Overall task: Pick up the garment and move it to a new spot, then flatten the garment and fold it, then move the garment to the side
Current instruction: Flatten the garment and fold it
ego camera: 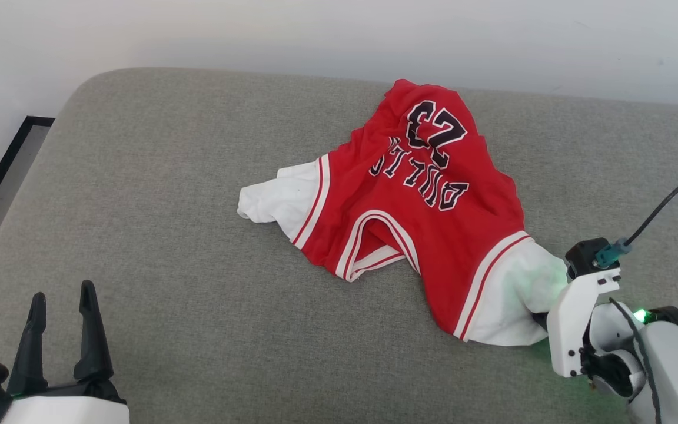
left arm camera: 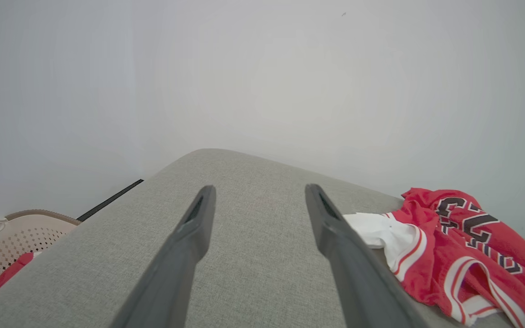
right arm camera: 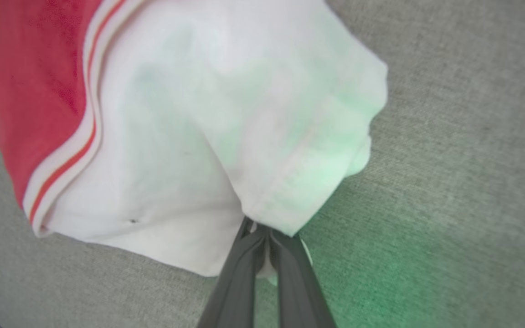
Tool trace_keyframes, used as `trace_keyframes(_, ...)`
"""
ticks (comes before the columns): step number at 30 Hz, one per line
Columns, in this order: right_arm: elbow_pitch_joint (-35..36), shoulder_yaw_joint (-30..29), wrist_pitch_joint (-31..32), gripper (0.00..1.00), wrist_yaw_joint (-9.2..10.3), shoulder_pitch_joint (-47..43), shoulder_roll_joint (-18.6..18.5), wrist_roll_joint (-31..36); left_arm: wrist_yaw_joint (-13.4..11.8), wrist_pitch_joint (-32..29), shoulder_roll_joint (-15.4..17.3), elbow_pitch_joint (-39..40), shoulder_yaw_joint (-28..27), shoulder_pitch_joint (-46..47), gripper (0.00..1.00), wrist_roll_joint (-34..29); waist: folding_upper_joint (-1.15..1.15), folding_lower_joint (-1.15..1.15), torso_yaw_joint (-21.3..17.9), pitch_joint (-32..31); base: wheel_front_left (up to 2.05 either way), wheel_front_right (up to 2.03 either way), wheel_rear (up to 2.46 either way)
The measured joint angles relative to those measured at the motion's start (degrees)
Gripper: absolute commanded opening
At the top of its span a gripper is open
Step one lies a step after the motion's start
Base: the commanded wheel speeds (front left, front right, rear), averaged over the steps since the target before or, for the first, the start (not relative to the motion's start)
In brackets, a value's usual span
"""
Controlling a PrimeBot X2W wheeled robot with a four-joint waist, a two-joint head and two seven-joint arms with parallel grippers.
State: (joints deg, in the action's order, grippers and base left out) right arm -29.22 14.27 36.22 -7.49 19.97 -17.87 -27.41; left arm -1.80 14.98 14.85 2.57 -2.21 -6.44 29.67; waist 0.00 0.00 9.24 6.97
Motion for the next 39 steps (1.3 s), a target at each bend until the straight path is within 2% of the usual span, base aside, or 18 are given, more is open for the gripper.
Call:
trace_keyframes(6, 0.4, 0.3, -0.4, 0.0, -0.19, 0.9, -2.3, -2.6, 2.3, 0.0, -2.6, -0.6, -2.7, -0.8, 1.0, -2.6, 0.0, 0.0, -0.8, -0.1, 0.0, 0.0, 0.0)
trace_keyframes(10, 1.9, -0.8, 1.0, 0.0, -0.16, 0.5, -5.1, -3.1, 3.3, 0.0, -3.8, -0.8, -3.7, -0.8, 1.0, -3.9, 0.0, 0.0, -1.4, -0.2, 0.0, 0.0, 0.0)
trace_keyframes(18, 6.2, -7.8, 6.3, 0.0, -0.02, -3.5, -10.9, -3.2, 5.4, 0.0, -5.8, -1.4, -6.3, -0.8, 1.0, -6.0, 0.0, 0.0, -2.6, -0.3, 0.0, 0.0, 0.0)
trace_keyframes(24, 4.7, -13.0, 8.1, 0.0, -0.02, -5.7, -10.4, -1.5, 6.7, 0.0, -6.8, -2.1, -7.4, -0.7, 1.0, -6.6, 0.0, 0.0, -2.6, -0.6, 0.0, 0.0, 0.0)
trace_keyframes(25, 3.9, -14.0, 7.5, 0.08, -0.02, -5.9, -9.1, -1.1, 7.1, 0.0, -7.2, -2.4, -7.6, -0.7, 1.0, -6.8, 0.0, 0.0, -2.6, -0.8, 0.0, 0.0, 0.0)
trace_keyframes(26, 3.4, -14.3, 7.0, 0.31, -0.02, -5.9, -8.3, -0.6, 7.1, 0.0, -7.2, -2.6, -7.7, -0.7, 1.0, -6.9, 0.0, 0.0, -2.7, -1.0, 0.0, 0.0, 0.0)
trace_keyframes(27, 3.0, -14.6, 6.5, 0.45, -0.02, -5.9, -7.8, 0.0, 7.4, 0.0, -7.2, -2.9, -7.8, -0.7, 1.0, -6.9, 0.0, 0.0, -2.7, -1.1, 0.0, 0.0, 0.0)
trace_keyframes(28, 2.8, -14.5, 6.0, 0.93, -0.02, -5.9, -7.6, 0.8, 7.5, 0.0, -7.2, -3.1, -7.7, -0.7, 1.0, -6.9, 0.0, 0.0, -2.8, -1.3, 0.0, 0.0, 0.0)
trace_keyframes(29, 2.7, -14.7, 5.4, 1.0, -0.02, -5.8, -7.3, 1.4, 7.8, 0.0, -7.0, -3.5, -7.5, -0.7, 1.0, -6.6, 0.0, 0.0, -2.9, -1.4, 0.0, 0.0, 0.0)
trace_keyframes(33, 2.9, -15.8, 3.1, 1.0, -0.02, -5.3, -6.0, 2.5, 8.3, -1.7, -5.3, -3.7, -6.5, -0.5, 1.0, -4.8, 0.0, 0.0, -3.6, -2.0, 0.0, 0.0, 0.0)
trace_keyframes(39, 7.4, -17.0, -1.7, 1.0, -0.02, -5.4, -4.0, 4.1, 8.9, -8.9, -1.5, -2.0, -4.5, 2.1, 1.0, -0.6, 0.0, 0.0, -5.6, -2.5, 0.0, 0.0, 0.0)
